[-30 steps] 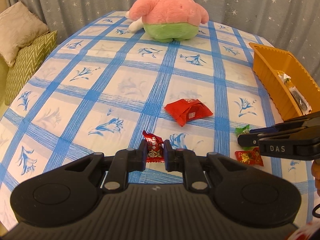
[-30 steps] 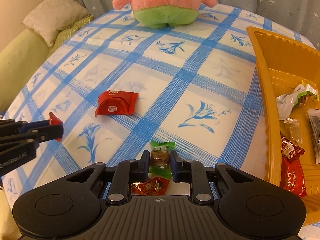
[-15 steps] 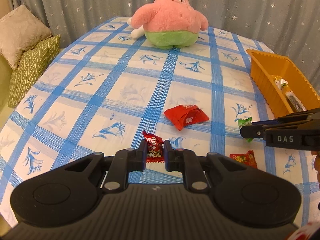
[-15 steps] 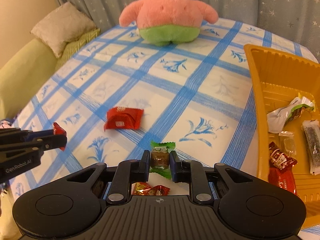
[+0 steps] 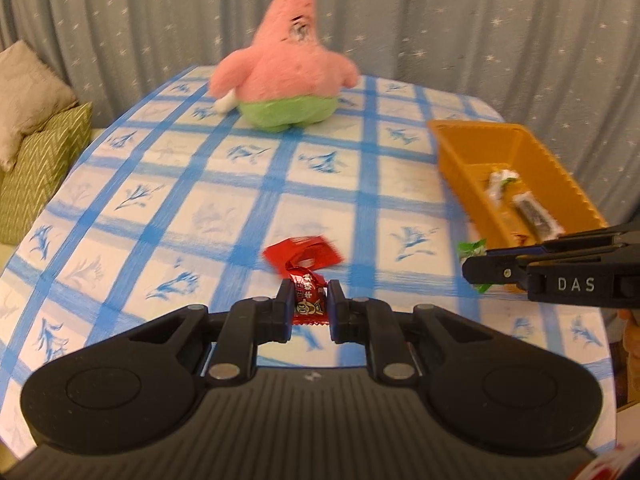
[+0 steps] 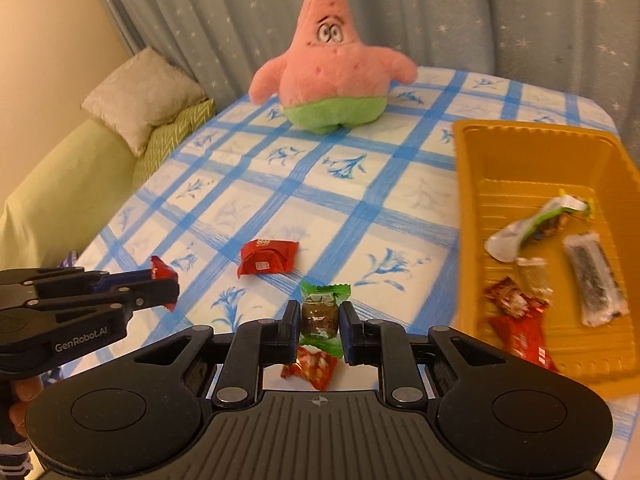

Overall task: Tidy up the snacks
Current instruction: 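Carry both held candies toward the orange tray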

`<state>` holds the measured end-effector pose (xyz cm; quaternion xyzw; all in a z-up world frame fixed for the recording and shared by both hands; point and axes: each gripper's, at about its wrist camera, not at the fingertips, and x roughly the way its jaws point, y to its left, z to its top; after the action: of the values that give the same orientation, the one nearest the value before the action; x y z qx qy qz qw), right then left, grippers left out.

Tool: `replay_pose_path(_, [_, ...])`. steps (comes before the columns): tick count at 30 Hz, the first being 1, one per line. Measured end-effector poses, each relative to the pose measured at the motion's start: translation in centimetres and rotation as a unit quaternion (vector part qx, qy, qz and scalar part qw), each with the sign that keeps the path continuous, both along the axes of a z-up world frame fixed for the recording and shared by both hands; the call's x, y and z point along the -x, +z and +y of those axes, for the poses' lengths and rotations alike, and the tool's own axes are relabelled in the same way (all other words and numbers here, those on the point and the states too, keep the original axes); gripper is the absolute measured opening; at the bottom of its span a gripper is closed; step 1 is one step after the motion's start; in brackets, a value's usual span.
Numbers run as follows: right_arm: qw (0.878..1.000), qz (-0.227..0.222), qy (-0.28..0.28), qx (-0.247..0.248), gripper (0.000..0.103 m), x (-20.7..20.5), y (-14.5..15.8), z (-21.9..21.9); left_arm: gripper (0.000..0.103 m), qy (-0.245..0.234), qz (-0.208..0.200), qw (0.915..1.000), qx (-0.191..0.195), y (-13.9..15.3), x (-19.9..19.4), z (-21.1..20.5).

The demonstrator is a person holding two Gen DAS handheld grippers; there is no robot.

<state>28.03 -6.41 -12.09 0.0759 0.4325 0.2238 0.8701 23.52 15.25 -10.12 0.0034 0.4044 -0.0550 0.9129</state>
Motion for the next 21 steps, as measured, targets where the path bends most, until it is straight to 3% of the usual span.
replay_pose_path(14, [0.995, -0.014, -0.097, -0.008, 0.021, 4.1, 2.5, -11.6, 0.015, -0.096, -0.025, 0.9948, 0.021, 2.1, 0.2, -10.4])
replay_pose_path(21, [0.99, -0.026, -0.136, -0.002, 0.021, 4.5, 3.3, -16.7, 0.015, -0.121, -0.032, 0.9918, 0.026, 2.7, -0.7, -15.6])
